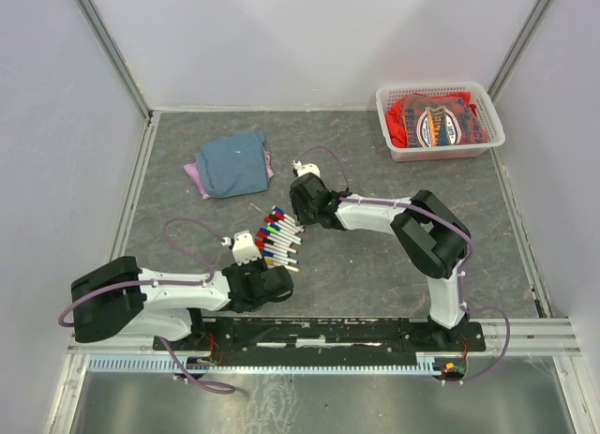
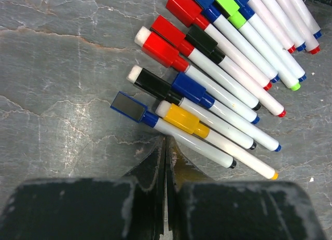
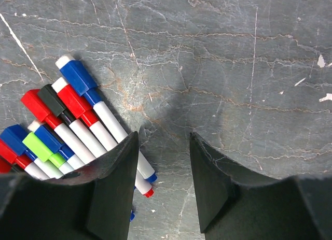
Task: Open the pen caps
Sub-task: Adjust the pen at the center of the board.
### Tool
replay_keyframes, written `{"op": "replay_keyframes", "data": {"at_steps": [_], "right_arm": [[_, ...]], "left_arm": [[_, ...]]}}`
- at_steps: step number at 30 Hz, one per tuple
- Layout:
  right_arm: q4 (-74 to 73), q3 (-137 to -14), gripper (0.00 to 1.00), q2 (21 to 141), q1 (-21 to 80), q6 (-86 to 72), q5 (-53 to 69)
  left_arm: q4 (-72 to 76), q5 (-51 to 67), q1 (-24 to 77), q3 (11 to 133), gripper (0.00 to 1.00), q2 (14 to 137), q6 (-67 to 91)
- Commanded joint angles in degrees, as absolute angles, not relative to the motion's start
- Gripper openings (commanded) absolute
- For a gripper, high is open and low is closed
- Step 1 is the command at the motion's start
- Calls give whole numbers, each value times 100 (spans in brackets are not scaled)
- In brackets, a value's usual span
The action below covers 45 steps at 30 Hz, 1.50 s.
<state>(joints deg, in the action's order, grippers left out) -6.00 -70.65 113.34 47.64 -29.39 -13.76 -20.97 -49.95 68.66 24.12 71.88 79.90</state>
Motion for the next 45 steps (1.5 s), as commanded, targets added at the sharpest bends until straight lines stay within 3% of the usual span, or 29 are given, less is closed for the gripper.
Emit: {"op": "replay_keyframes", "data": {"at_steps": [1, 45], "right_arm": [[-1000, -6891, 52, 11271, 4790, -3040, -1222], [-958, -6719, 52, 11145, 4808, -3111, -1213]], "left_arm": [[-2336, -4959, 6724, 2501, 3, 7236, 7950], [-1934, -4506, 5430, 2678, 3, 7075, 7178]]}}
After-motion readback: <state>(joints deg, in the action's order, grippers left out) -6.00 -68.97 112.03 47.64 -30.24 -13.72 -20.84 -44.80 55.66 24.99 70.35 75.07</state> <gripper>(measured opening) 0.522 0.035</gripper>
